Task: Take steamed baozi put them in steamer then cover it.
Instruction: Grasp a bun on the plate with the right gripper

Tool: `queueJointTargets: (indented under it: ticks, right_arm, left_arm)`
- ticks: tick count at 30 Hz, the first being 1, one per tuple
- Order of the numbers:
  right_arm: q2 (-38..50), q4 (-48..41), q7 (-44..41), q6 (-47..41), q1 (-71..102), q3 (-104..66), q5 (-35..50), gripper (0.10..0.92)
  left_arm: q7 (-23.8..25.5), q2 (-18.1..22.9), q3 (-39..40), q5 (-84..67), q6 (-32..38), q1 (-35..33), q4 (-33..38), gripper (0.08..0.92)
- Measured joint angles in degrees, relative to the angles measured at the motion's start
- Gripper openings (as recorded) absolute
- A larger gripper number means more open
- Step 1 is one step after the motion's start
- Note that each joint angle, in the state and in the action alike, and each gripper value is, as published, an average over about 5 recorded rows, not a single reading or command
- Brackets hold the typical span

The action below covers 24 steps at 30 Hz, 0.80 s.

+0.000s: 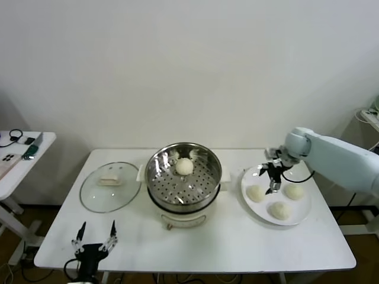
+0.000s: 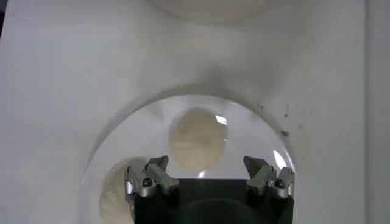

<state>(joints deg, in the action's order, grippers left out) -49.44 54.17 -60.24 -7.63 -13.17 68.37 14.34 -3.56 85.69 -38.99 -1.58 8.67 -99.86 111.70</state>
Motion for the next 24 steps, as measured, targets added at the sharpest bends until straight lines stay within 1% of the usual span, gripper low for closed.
queueJointTargets:
  ticks: [12,14,20,24]
  right_arm:
    - [-4.1,-6.96,-1.3,1.07,4.65,-4.09,-2.28,0.821]
    - [-4.6,-7.84,-1.48,1.24,5.08,-4.61,-2.52,0.807]
    - [-5.64,-9.93,-1.99,1.68,5.76,-6.12,-2.74,0.719]
    - [-5.98,-10.78,-2.09,1.83,5.95,-6.91,-2.78,0.693]
  left_arm:
    - [-0.05,0.25,0.03,0.29,0.01,0.04,-0.44,0.823]
    - [-0.06,0.25,0.02,0.31,0.01,0.05,-0.44,0.823]
    - [-0.08,0.25,0.0,0.36,0.01,0.01,-0.34,0.823]
    - [-0.09,0.25,0.0,0.38,0.03,-0.1,-0.2,0.823]
